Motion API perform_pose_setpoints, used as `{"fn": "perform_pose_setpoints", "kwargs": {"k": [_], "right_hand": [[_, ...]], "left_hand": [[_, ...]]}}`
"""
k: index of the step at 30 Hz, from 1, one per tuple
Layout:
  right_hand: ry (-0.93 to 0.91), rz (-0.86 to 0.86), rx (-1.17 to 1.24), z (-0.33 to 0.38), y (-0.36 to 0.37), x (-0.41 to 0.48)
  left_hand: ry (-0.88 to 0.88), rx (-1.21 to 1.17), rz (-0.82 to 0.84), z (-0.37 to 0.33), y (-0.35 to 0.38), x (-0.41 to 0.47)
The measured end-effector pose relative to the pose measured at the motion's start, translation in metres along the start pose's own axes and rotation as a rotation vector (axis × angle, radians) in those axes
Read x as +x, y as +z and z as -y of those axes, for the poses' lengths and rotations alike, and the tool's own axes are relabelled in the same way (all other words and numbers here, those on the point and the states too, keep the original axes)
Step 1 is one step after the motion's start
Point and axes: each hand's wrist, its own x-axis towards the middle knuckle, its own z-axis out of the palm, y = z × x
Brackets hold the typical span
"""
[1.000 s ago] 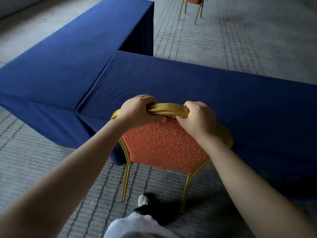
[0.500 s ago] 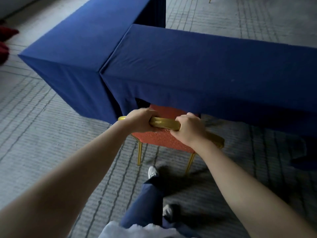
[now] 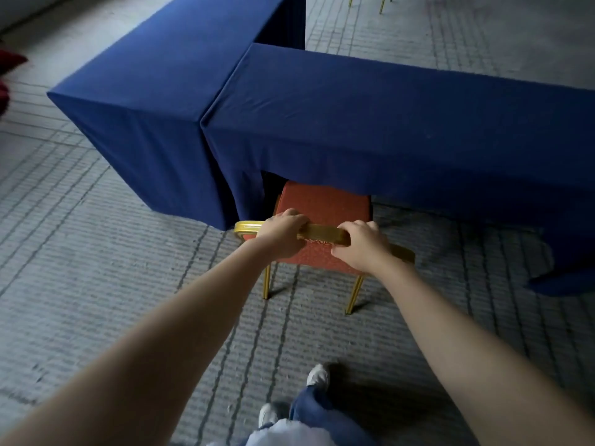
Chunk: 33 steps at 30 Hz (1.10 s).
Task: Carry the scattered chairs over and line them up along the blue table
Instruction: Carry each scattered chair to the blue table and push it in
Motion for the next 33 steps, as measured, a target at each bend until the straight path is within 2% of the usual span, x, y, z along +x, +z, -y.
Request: {"fn": "perform_pose_setpoints", "kwargs": {"k": [6,9,12,14,17,24,28,33], "right_hand": [[0.033,0.025,0.086,0.005,0.003,-0.009],[0.054,0.103,0.175,-0.002,-0.003,-0.006],[0.127,0.154,0.448,-0.007,-0.017,0.012],[0.160,0.175,0.570,-0.008,-0.026,0.029],[0.175,0.181,0.525,-0.015,-0.028,0.060],[0.258,0.304,0.396,-0.055,-0.003,0.124],[0.382,0.439,0.264,-0.084,0.020,0.151],[0.611,0.549,0.109,-0.120,0.050,0.157]], "left_hand": [[-0.004,-0.020,-0.010,0.007,0.006,-0.002],[-0.028,-0.053,0.085,0.009,0.000,0.004],[-0.111,-0.423,0.313,0.013,-0.023,0.029],[-0.212,-0.603,0.350,0.014,-0.028,0.050],[-0.307,-0.521,0.307,0.016,-0.016,0.088],[-0.416,-0.418,0.425,0.026,0.017,0.139],[-0.469,-0.330,0.481,0.045,0.035,0.161],[-0.525,-0.143,0.628,0.082,0.078,0.170]]}}
